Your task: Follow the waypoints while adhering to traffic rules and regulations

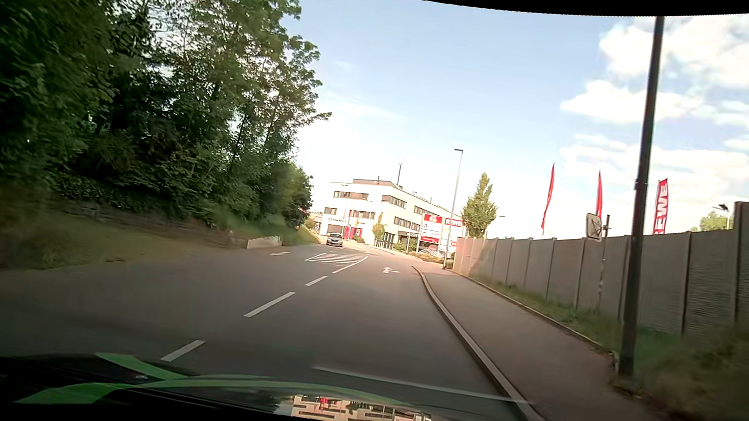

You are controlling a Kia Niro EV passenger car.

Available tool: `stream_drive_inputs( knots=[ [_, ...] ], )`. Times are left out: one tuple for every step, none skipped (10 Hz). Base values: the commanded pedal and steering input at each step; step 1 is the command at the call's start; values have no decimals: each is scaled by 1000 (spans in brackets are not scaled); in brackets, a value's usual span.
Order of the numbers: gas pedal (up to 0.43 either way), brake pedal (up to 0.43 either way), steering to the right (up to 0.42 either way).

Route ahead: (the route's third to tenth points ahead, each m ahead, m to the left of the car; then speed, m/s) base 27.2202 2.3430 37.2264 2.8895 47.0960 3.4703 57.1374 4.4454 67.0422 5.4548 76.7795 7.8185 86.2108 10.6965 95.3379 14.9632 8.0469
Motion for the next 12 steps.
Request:
stream_drive_inputs(
  knots=[
    [189, 0, 3],
    [189, 0, 3],
    [189, 0, 3],
    [197, 0, 2],
    [197, 0, 2],
    [197, 0, 1],
    [197, 0, 1],
    [197, 0, 1],
    [197, 0, 1],
    [197, 0, 1],
    [197, 0, 1],
    [197, 0, 1]
  ],
)
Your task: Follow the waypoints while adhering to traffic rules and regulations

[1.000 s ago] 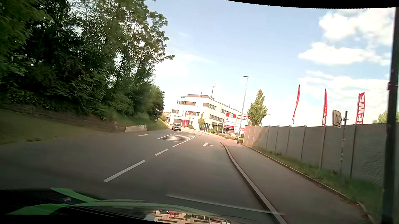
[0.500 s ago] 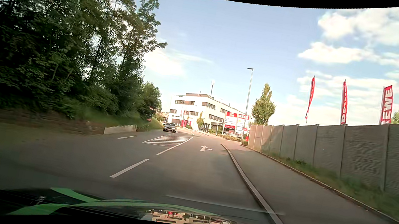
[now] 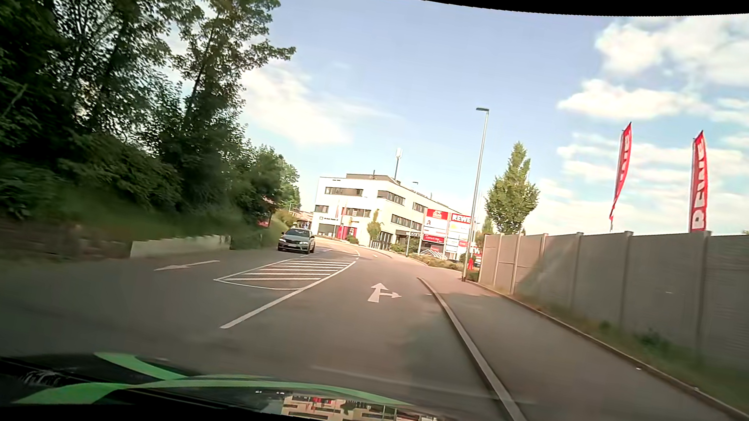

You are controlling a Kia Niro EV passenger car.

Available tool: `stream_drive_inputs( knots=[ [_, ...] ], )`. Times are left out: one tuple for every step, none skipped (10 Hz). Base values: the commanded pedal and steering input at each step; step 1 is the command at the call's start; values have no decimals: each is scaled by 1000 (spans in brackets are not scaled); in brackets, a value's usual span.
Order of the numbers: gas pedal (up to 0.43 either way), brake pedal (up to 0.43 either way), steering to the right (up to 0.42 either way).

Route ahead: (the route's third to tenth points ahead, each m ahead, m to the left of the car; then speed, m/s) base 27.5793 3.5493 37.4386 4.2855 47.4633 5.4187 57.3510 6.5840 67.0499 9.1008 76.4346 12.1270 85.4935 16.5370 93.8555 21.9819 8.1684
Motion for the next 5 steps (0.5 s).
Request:
stream_drive_inputs(
  knots=[
    [197, 0, 1],
    [197, 0, 1],
    [197, 0, 1],
    [197, 0, 0],
    [197, 0, 0]
  ],
)
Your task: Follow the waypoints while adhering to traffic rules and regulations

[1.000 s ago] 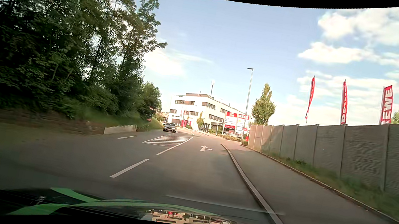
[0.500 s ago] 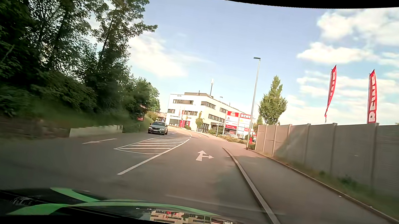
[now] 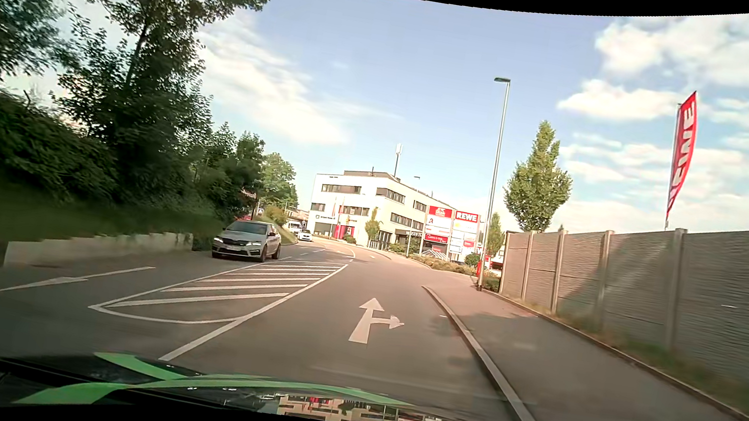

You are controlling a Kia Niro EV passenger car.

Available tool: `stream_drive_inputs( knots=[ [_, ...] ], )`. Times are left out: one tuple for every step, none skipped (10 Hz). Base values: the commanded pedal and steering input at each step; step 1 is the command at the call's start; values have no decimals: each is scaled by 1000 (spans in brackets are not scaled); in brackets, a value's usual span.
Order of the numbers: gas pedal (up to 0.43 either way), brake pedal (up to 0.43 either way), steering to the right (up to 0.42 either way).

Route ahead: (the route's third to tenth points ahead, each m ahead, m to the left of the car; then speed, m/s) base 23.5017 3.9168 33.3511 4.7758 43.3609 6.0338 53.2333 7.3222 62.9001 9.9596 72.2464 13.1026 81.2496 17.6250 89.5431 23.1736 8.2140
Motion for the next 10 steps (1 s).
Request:
stream_drive_inputs(
  knots=[
    [197, 0, 0],
    [197, 0, 0],
    [197, 0, -2],
    [197, 0, -4],
    [197, 0, -4],
    [197, 0, -5],
    [197, 0, -9],
    [197, 0, -13],
    [197, 0, -17],
    [197, 0, -19]
  ],
)
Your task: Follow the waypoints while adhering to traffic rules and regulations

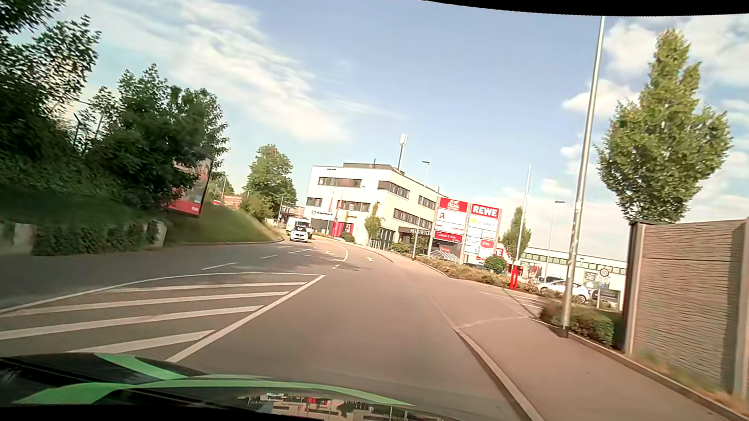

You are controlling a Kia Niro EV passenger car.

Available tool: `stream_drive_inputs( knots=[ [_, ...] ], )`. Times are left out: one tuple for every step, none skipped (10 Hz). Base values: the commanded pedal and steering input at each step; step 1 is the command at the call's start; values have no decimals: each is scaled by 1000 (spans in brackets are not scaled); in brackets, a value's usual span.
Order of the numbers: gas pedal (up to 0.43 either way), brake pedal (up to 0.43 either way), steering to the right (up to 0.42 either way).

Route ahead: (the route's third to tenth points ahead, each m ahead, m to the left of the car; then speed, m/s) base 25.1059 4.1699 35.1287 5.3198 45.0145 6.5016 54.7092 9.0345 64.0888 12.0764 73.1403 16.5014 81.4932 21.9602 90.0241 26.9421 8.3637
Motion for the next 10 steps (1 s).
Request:
stream_drive_inputs(
  knots=[
    [197, 0, -19],
    [197, 0, -18],
    [189, 0, -17],
    [189, 0, -14],
    [177, 0, -11],
    [130, 0, -9],
    [130, 0, -9],
    [130, 0, -9],
    [130, 0, -9],
    [138, 0, -9]
  ],
)
